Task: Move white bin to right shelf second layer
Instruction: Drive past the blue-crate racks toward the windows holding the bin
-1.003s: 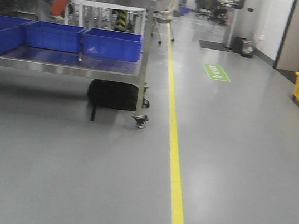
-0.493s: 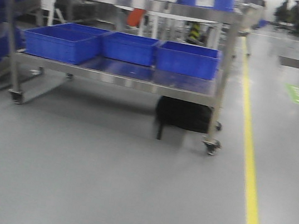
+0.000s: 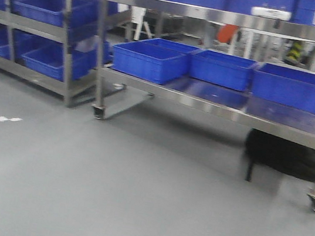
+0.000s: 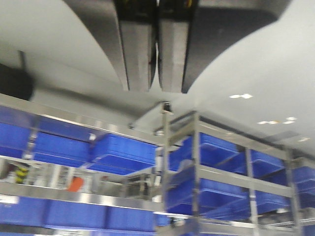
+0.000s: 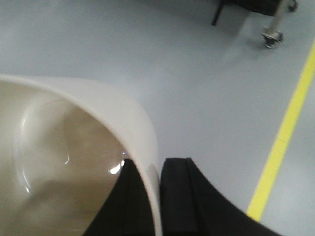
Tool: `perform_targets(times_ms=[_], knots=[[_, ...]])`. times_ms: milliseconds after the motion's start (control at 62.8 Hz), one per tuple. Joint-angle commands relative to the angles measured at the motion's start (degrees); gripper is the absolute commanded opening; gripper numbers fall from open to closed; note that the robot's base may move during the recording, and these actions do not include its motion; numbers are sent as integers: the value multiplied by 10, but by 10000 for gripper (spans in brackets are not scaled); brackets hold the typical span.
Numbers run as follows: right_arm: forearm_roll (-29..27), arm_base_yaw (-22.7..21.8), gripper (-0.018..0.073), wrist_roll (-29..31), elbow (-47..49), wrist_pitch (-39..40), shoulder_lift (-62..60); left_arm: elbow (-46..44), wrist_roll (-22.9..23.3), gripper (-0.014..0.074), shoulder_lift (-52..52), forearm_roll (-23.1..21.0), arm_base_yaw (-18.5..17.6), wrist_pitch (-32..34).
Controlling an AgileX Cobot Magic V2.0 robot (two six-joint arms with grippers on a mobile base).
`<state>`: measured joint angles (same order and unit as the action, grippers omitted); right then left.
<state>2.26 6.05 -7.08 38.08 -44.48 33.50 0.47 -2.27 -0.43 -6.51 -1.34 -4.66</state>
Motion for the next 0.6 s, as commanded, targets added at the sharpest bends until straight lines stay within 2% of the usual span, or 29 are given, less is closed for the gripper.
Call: perform_targets(times_ms=[0, 589], knots=[[1, -1, 55, -1, 18, 50, 1, 16, 3, 85, -11, -1, -4, 50], [1, -1, 55, -1, 18, 50, 1, 16, 3, 85, -11, -1, -4, 50]])
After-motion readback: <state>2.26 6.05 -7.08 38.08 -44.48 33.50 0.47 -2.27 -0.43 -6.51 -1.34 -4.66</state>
